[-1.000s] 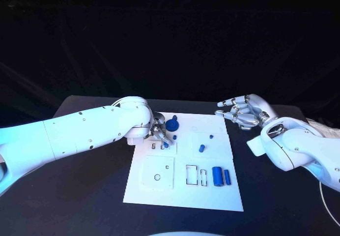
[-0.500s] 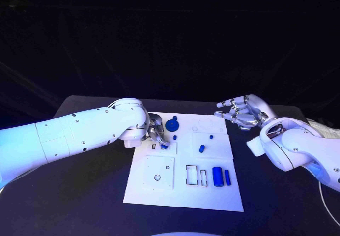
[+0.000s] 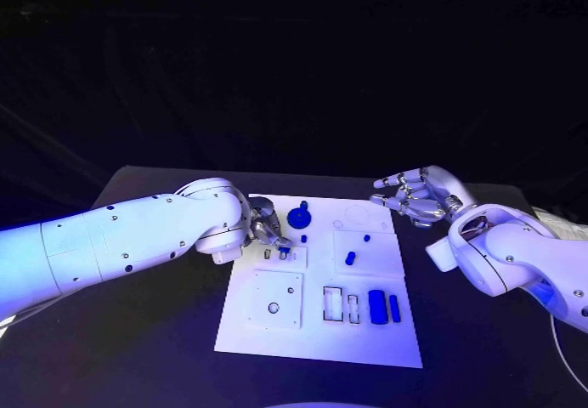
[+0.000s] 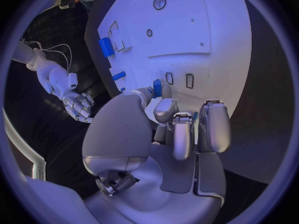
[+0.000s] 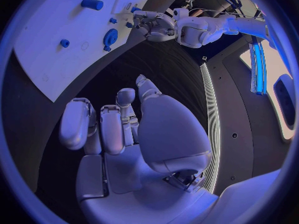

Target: Assemble the parts on the task board

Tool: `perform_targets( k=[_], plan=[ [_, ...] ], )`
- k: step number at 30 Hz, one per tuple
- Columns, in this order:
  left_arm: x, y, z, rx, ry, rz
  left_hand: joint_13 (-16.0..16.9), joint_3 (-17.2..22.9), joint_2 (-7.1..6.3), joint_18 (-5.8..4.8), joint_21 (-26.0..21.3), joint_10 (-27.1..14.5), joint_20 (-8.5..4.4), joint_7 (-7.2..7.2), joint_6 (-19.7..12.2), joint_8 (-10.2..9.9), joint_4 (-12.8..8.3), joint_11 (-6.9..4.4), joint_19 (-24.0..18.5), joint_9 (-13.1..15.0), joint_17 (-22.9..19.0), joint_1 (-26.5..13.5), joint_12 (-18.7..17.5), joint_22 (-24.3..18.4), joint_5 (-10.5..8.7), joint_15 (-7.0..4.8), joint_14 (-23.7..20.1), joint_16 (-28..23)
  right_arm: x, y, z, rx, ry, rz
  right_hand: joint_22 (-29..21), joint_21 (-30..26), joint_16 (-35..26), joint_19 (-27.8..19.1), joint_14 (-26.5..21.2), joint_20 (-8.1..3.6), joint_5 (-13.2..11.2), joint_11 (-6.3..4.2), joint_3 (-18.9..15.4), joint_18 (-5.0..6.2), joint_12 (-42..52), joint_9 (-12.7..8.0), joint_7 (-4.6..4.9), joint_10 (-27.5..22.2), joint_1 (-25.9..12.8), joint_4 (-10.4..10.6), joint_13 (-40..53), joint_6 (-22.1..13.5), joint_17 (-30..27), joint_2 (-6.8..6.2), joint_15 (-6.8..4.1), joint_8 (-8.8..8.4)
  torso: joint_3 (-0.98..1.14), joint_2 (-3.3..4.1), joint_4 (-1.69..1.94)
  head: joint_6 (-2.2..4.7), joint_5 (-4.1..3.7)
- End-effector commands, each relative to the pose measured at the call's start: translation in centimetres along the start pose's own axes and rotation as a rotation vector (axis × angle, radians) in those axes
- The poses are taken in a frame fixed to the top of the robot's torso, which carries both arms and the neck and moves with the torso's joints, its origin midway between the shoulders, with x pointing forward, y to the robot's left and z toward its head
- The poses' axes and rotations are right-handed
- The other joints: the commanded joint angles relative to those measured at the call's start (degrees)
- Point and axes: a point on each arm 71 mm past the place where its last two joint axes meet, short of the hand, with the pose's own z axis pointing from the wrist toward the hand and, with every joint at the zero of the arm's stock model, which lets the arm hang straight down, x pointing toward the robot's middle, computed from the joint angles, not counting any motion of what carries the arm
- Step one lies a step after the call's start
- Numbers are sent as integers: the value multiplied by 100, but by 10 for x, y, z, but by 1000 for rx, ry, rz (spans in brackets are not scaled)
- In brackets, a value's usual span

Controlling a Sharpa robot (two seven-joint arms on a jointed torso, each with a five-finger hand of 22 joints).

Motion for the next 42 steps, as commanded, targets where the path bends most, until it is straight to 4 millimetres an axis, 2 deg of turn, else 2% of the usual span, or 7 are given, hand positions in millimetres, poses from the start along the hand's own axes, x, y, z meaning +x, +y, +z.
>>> perform_targets(
  k=[1,6,10,13,42],
  plan=[
    [0,0,-2,23,-58,-43,20,877,-12,-53,24,50,-5,-18,42,28,-846,7,34,19,1507,-59,44,24,-18,-10,602,17,2,0,0,-3,24,8,-4,-36,-21,-36,245,-13,27,-2,-26,98,-16,3,20,-53,9,14,-4,36,-1,20,-26,-11,-2,-4,9,-9,-5],
    [6,3,-1,23,-106,15,14,903,-35,-55,29,51,-7,-21,40,32,-867,4,40,31,1507,-74,40,34,-21,-12,602,17,2,-1,0,-1,26,10,-4,-36,-21,-36,245,-13,27,-2,-26,98,-16,3,20,-53,8,15,-4,36,-1,21,-26,-11,-5,3,6,-10,1],
    [11,5,0,27,-132,48,12,906,-40,-54,26,51,-8,-21,41,33,-869,3,37,33,1507,-78,38,28,-21,-13,602,17,2,-1,0,-1,29,8,-9,-40,-24,-38,245,-13,29,-2,-31,99,-13,3,21,-53,0,22,-4,36,-3,23,-26,-11,-8,12,-11,-13,12],
    [14,6,0,30,-147,70,20,912,-46,-57,36,56,-8,-22,42,34,-872,3,46,36,1507,-84,46,45,-23,-13,602,17,1,-1,0,-1,30,4,-9,-40,-25,-38,244,-12,33,-1,-35,99,-17,3,22,-55,-8,30,-9,36,-3,28,-25,-12,-6,7,4,-27,-5],
    [24,11,2,-6,-52,129,107,1020,-99,-67,61,108,-14,-32,53,47,-930,-8,73,75,1507,-121,124,92,-21,-19,602,17,4,-1,1,-13,36,-16,-22,-50,-33,-44,242,-10,41,1,-45,101,-18,2,22,-57,-29,54,-15,36,-9,44,-24,-16,-3,6,9,-88,5]
  ],
)
